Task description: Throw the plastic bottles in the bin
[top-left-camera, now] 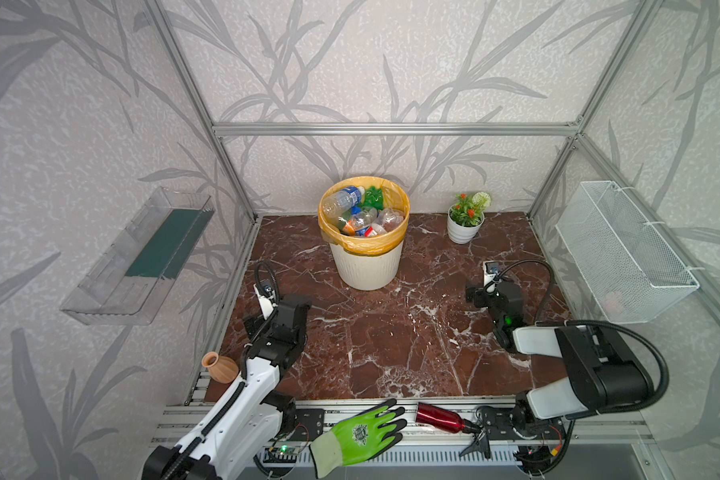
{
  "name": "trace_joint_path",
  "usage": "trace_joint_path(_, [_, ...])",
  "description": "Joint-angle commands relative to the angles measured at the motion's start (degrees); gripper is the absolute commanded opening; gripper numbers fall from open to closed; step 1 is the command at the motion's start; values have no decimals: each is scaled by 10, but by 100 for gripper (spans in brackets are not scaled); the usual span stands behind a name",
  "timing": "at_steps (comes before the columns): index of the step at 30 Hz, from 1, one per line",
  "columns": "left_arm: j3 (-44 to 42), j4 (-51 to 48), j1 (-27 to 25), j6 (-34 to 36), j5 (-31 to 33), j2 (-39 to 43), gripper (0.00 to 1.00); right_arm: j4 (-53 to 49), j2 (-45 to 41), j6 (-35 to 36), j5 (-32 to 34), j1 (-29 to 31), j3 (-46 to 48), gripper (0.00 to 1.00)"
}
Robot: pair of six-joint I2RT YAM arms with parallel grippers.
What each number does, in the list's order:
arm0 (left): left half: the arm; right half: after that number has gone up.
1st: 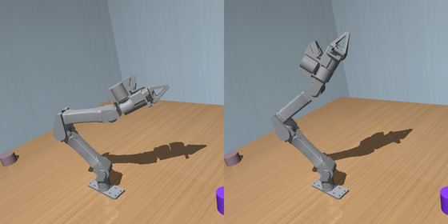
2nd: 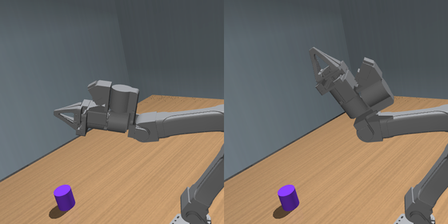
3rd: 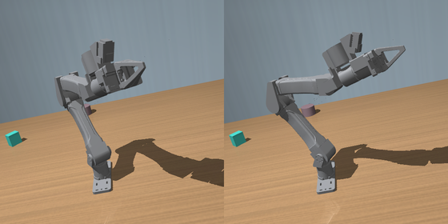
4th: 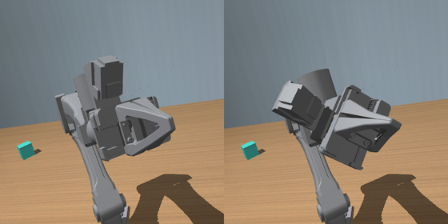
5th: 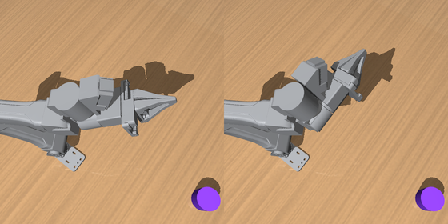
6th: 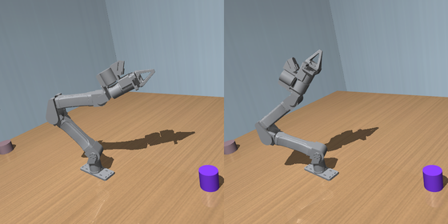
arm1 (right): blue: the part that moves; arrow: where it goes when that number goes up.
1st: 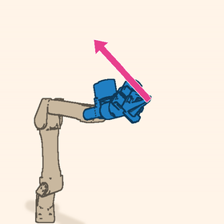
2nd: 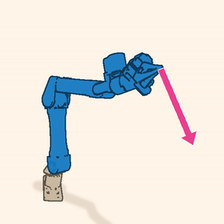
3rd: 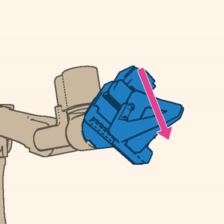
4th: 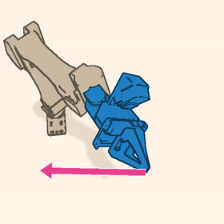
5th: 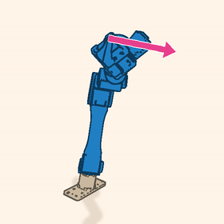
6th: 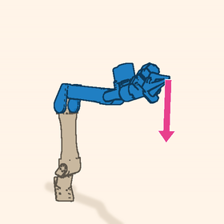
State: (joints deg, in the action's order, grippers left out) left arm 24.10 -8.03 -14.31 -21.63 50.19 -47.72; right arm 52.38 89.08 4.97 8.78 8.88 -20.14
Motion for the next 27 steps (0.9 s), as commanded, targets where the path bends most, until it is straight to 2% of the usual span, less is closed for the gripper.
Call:
trace_joint_path(1, [-3, 44, 12, 4, 7, -2, 99, -27, -21, -4, 10, -1, -14, 99])
trace_joint_path(3, [-6, 72, 20, 9, 0, -14, 99, -50, -15, -16, 10, -2, -32, 99])
trace_joint_path(6, [-17, 143, 38, 25, -34, -50, 99, 55, 23, -6, -15, -13, -9, 99])
trace_joint_path(8, [-21, 204, 50, 47, -59, -90, 99, -1, 5, -10, -15, -13, -20, 99])
trace_joint_path(11, [-31, 317, 63, 69, -65, -169, 99, 47, 20, -7, -14, -13, -10, 99])
trace_joint_path(14, [-71, 492, 88, 110, -152, -245, 99, 37, 17, -9, -15, -13, -12, 99])
trace_joint_path(17, [-76, 581, 117, 155, -260, -300, 94, 37, 18, -9, -15, -15, -12, 99])
trace_joint_path(18, [-79, 613, 133, 152, -300, -336, 91, 36, 17, -9, -15, -13, -13, 99])
trace_joint_path(20, [-74, 730, 144, 168, -329, -430, 85, 38, 18, -9, -15, -14, -12, 99])
trace_joint_path(21, [-58, 705, 143, 174, -342, -420, 87, 35, 16, -9, -15, -14, -13, 99])
trace_joint_path(22, [-24, 570, 143, 166, -361, -379, 87, 37, 17, -9, -15, -14, -12, 99])
trace_joint_path(23, [-5, 520, 145, 165, -361, -378, 87, 37, 16, -9, -15, -14, -12, 99])
trace_joint_path(25, [-12, 548, 141, 170, -353, -394, 97, 38, 17, -9, -15, -13, -12, 99])
trace_joint_path(27, [-7, 534, 141, 164, -342, -392, 99, 39, 17, -8, -13, -13, -11, 99])
